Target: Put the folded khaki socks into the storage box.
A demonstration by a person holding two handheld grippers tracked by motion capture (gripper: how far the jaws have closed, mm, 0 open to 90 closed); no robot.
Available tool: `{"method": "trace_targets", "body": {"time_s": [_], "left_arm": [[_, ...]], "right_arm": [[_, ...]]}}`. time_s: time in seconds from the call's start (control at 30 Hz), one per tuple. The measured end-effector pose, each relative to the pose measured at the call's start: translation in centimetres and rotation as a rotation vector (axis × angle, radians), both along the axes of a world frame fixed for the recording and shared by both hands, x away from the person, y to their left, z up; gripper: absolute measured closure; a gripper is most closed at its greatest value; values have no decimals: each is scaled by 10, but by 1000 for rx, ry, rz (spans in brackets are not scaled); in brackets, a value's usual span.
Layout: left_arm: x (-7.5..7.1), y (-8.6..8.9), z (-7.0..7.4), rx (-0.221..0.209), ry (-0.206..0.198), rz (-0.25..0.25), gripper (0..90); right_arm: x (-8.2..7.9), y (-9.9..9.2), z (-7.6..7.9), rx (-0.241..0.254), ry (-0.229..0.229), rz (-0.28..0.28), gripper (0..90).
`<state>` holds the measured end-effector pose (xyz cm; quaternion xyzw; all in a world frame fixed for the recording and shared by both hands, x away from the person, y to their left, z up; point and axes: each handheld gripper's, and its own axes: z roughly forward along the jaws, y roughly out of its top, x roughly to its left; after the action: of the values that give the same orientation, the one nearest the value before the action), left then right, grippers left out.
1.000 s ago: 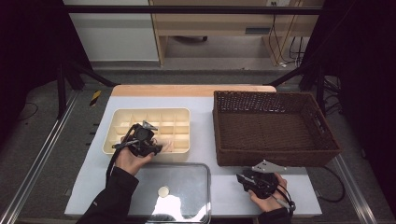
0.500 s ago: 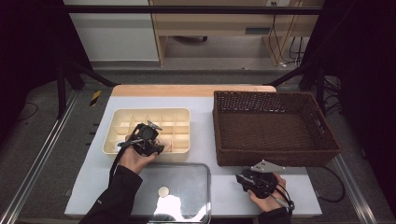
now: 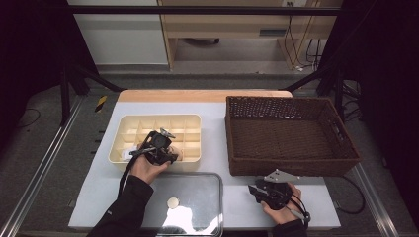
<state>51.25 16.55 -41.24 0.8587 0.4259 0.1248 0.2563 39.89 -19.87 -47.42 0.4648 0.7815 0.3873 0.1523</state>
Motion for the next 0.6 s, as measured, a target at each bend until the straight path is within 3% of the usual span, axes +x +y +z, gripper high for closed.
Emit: {"method": "trace_targets", "body": {"time_s": [0.13,0.27,0.43,0.5,0.6], "left_arm": [[3,2,-2,-29,16,-7,645],[3,4,-2,-52,4,-11,593],[-6,8,9,-118,-67,-29,515],[-10,10,13,-116,-98,-31,536],[-10,9,13,-107,-114,-25,632]], "right_arm": [[0,0,-1,-6,3,5,640],[0,1,-1,-5,6,8,636],[-1,-1,-1,-2,3,2,627],[-1,0,-1,-1,5,0,627],[-1,0,-1,-2,2,2,629]]}}
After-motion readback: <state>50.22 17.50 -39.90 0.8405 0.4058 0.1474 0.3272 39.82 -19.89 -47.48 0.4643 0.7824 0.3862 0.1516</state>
